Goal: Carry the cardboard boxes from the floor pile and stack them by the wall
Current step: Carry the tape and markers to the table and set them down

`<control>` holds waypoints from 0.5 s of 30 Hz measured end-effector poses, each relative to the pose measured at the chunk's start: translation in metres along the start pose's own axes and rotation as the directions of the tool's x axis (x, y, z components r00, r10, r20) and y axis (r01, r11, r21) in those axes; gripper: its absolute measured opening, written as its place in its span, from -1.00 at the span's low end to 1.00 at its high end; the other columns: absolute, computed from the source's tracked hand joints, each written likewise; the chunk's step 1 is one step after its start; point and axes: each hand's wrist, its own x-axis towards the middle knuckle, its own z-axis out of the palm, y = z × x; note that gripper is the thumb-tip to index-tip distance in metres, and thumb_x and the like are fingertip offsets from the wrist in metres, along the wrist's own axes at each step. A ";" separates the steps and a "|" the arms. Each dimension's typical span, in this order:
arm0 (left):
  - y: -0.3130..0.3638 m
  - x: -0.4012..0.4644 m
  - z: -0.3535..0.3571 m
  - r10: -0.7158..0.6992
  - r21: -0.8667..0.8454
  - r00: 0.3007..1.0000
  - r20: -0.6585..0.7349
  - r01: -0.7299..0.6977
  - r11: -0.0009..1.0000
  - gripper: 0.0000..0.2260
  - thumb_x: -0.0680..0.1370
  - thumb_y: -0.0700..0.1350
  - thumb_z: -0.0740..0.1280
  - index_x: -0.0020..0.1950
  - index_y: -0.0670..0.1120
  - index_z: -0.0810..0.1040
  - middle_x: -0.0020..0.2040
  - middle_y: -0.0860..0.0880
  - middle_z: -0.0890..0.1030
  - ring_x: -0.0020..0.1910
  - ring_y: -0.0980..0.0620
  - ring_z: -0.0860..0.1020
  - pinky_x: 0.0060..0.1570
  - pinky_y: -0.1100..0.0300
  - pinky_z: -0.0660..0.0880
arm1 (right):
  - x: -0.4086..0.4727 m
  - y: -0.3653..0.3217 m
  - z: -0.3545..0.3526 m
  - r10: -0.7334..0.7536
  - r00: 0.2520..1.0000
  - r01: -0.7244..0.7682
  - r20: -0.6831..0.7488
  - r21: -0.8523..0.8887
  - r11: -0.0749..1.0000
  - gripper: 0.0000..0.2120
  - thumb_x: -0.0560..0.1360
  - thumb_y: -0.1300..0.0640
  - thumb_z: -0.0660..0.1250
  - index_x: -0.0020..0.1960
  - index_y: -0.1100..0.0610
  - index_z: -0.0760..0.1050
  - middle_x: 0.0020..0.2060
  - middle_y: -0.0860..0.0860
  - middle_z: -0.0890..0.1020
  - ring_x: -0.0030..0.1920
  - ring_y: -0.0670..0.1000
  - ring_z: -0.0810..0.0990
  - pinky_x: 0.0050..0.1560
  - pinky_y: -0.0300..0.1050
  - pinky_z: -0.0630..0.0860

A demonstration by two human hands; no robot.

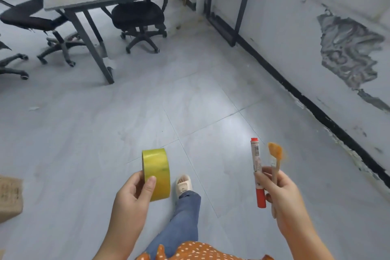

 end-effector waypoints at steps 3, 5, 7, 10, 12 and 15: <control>0.020 0.066 0.018 0.000 -0.006 1.000 0.008 0.000 1.000 -0.91 0.54 -0.11 0.29 -0.09 0.00 0.58 -0.14 0.15 0.68 -0.18 0.25 0.61 -0.25 0.49 0.47 | 0.060 -0.035 0.019 -0.013 1.000 0.013 -0.013 -0.008 1.000 -0.94 0.51 0.20 0.37 -0.04 0.09 0.58 -0.23 0.03 0.62 -0.25 -0.01 0.51 -0.25 -0.13 0.36; 0.041 0.111 0.026 0.014 -0.017 1.000 0.005 -0.014 1.000 -0.90 0.50 -0.05 0.29 -0.09 -0.01 0.59 -0.14 0.14 0.69 -0.19 0.25 0.61 -0.25 0.49 0.47 | 0.097 -0.063 0.034 -0.024 1.000 0.024 -0.011 -0.002 1.000 -0.94 0.51 0.21 0.37 -0.07 0.08 0.59 -0.24 0.02 0.62 -0.26 -0.02 0.52 -0.25 -0.13 0.36; 0.061 0.156 0.034 0.037 -0.017 0.999 -0.004 -0.037 0.999 -0.83 0.43 0.02 0.28 -0.10 -0.01 0.59 -0.14 0.12 0.69 -0.20 0.25 0.61 -0.23 0.49 0.47 | 0.133 -0.089 0.049 -0.033 0.999 0.033 -0.017 0.002 0.999 -0.93 0.50 0.24 0.37 -0.10 0.09 0.59 -0.27 0.00 0.61 -0.28 -0.04 0.52 -0.25 -0.15 0.36; 0.074 0.215 0.049 0.018 -0.006 1.000 -0.008 -0.018 1.000 -0.88 0.49 -0.01 0.28 -0.10 0.00 0.59 -0.16 0.10 0.68 -0.21 0.26 0.60 -0.22 0.47 0.47 | 0.182 -0.119 0.065 -0.026 0.999 0.026 -0.032 -0.009 1.000 -0.93 0.50 0.24 0.37 -0.09 0.09 0.59 -0.26 0.01 0.63 -0.24 -0.01 0.54 -0.23 -0.14 0.38; 0.081 0.251 0.062 -0.007 0.011 1.000 -0.020 0.008 1.000 -0.90 0.55 -0.12 0.29 -0.11 0.01 0.59 -0.17 0.13 0.68 -0.22 0.27 0.59 -0.22 0.47 0.47 | 0.214 -0.139 0.070 -0.019 0.999 0.019 -0.030 -0.020 1.000 -0.94 0.50 0.20 0.37 -0.08 0.08 0.59 -0.24 0.02 0.64 -0.22 -0.01 0.55 -0.22 -0.13 0.40; 0.093 0.304 0.089 -0.021 0.021 1.000 -0.011 0.021 1.000 -0.86 0.56 -0.17 0.29 -0.09 0.04 0.59 -0.17 0.16 0.68 -0.20 0.28 0.60 -0.21 0.49 0.46 | 0.268 -0.167 0.074 -0.023 0.999 0.022 -0.041 -0.039 0.999 -0.95 0.51 0.20 0.37 -0.07 0.08 0.59 -0.24 0.02 0.65 -0.21 -0.01 0.56 -0.21 -0.13 0.40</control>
